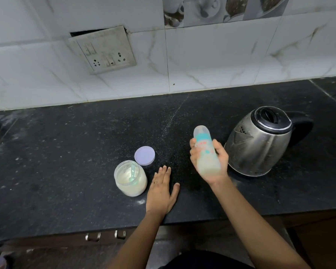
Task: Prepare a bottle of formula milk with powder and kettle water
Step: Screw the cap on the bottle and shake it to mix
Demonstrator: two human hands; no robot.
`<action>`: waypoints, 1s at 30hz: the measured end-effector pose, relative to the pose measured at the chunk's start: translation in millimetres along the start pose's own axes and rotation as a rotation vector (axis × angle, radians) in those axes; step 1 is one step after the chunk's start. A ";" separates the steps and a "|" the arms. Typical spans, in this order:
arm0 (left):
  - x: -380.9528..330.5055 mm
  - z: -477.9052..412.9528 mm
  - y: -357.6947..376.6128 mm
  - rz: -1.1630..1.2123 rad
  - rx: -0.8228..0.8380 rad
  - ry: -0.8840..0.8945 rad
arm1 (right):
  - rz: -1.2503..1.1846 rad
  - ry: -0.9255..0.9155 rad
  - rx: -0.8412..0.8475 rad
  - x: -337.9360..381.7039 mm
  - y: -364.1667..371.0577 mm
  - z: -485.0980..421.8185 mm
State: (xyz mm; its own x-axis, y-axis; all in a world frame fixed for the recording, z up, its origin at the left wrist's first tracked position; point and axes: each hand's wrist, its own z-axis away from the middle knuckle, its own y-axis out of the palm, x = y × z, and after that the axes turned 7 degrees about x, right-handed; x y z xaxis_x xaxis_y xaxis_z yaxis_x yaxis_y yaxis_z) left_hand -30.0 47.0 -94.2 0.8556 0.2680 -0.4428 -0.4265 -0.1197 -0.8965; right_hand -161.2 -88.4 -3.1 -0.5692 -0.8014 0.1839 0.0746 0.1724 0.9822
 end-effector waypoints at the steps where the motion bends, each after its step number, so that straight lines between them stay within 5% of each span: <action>1: 0.3 0.0 0.1 0.000 0.000 -0.002 | -0.091 -0.038 -0.069 1.4 -0.8 -2.2; 4: -0.4 0.3 0.1 0.000 -0.002 -0.001 | -0.097 0.043 0.045 1.9 -2.6 -4.2; 7: -0.9 0.3 -0.1 -0.007 -0.005 0.000 | 0.077 0.045 0.056 -1.9 10.6 -3.9; 11: -1.2 0.0 0.0 -0.008 -0.007 -0.007 | -0.079 -0.012 0.037 4.5 9.4 -8.3; 16: -1.9 0.5 -0.5 -0.006 -0.004 -0.002 | 0.124 0.005 0.098 -0.2 23.9 -3.8; 19: -2.0 0.6 -1.1 -0.007 -0.007 -0.007 | -0.071 -0.012 0.002 5.5 16.7 -5.8; 23: -3.2 0.7 -1.2 -0.009 -0.007 -0.007 | 0.103 0.034 0.053 -1.5 10.7 -0.1; 28: -2.0 -0.2 -0.3 -0.023 0.000 -0.010 | -0.335 -0.016 -0.108 -10.5 12.6 -11.0; 30: -2.2 0.0 -0.5 -0.016 -0.002 -0.012 | -0.233 0.069 -0.059 -12.2 20.3 -10.9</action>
State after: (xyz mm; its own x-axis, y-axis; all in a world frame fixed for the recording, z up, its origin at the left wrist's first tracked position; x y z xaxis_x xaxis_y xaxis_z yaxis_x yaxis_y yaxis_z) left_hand -31.7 46.4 -92.8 0.8586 0.2816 -0.4284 -0.4124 -0.1169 -0.9035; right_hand -143.8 -81.4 14.9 -0.5194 -0.8532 -0.0479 -0.0031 -0.0542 0.9985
